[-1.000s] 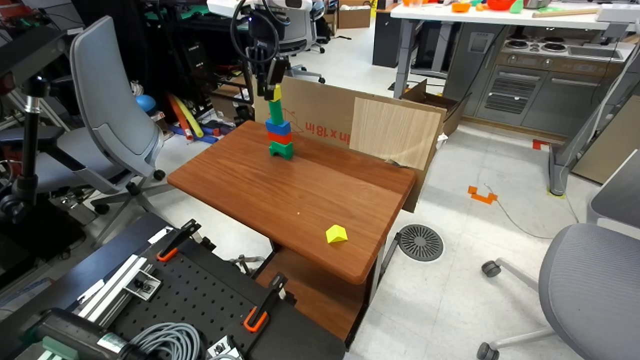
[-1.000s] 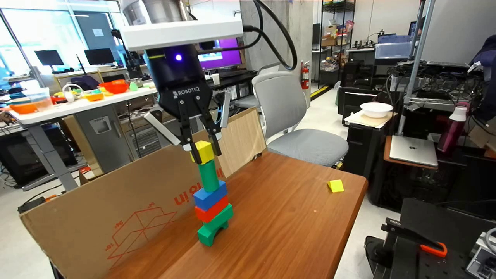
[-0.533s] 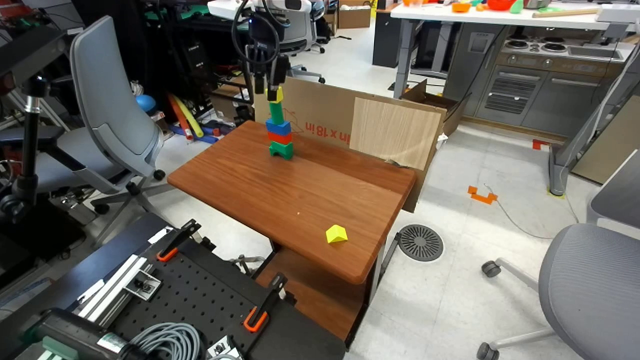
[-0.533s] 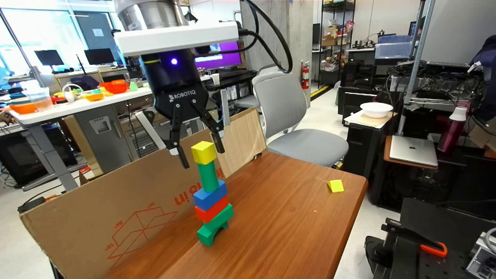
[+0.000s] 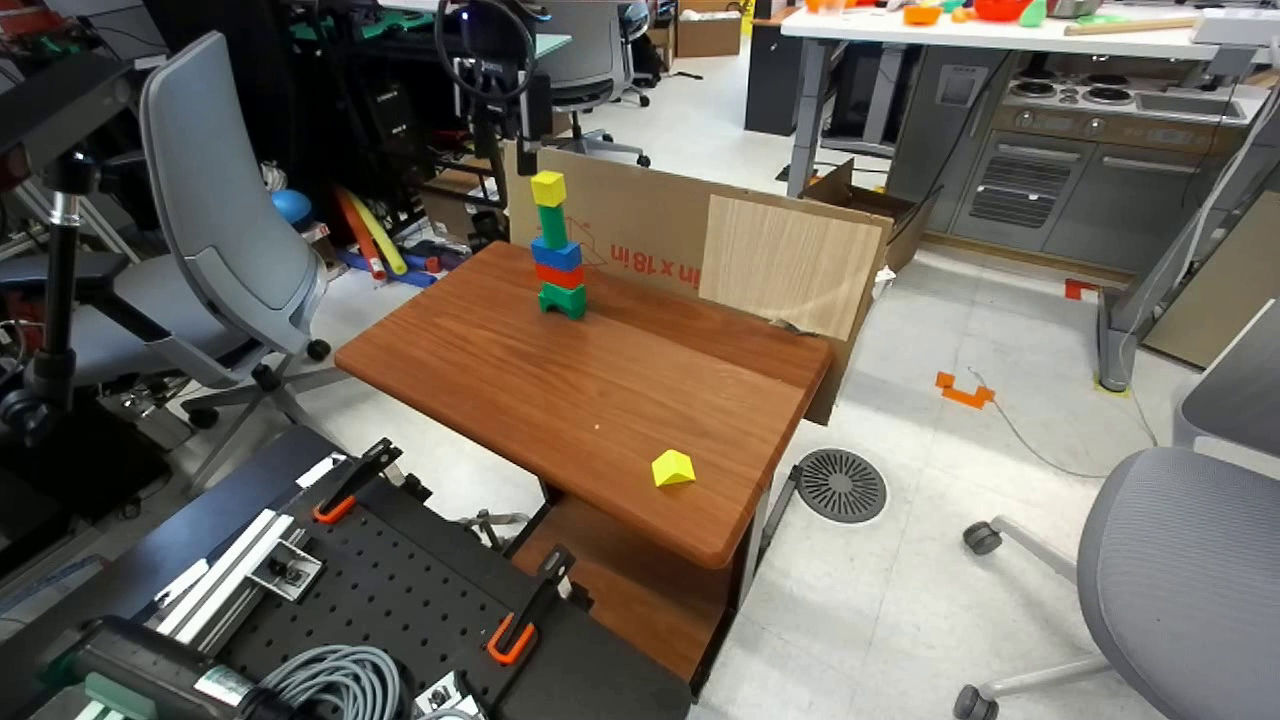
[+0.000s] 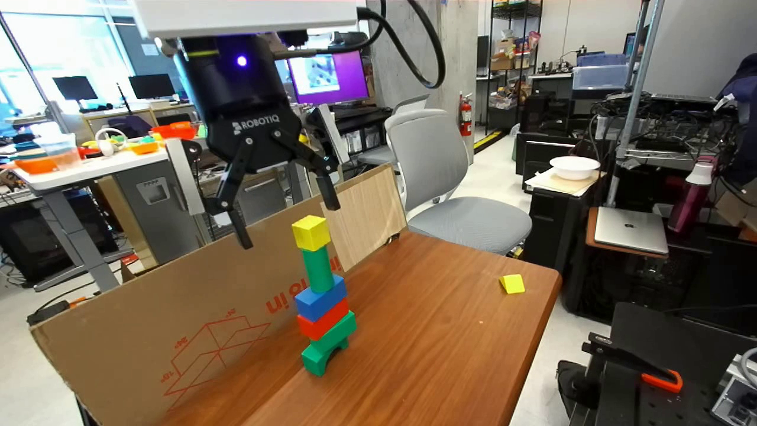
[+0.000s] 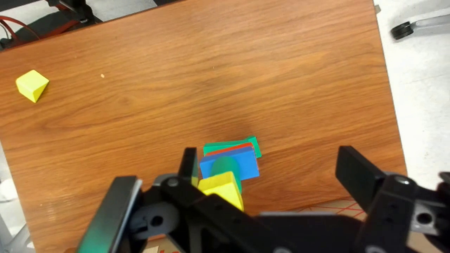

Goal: Stack the yellow block on top of the green toy.

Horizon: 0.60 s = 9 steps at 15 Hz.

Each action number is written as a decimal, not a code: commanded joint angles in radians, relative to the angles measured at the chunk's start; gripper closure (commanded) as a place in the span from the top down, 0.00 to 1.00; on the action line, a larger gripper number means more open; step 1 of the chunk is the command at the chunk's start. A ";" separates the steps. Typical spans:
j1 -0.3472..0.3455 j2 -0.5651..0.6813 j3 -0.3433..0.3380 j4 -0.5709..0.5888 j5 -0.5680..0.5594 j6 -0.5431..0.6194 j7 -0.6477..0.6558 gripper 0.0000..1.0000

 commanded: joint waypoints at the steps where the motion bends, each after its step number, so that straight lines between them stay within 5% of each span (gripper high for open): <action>1: 0.010 -0.184 0.004 -0.222 -0.037 0.060 -0.033 1.00; 8: -0.023 -0.411 0.011 -0.579 -0.133 0.219 -0.085 1.00; 9: -0.020 -0.319 0.019 -0.436 -0.110 0.145 -0.049 1.00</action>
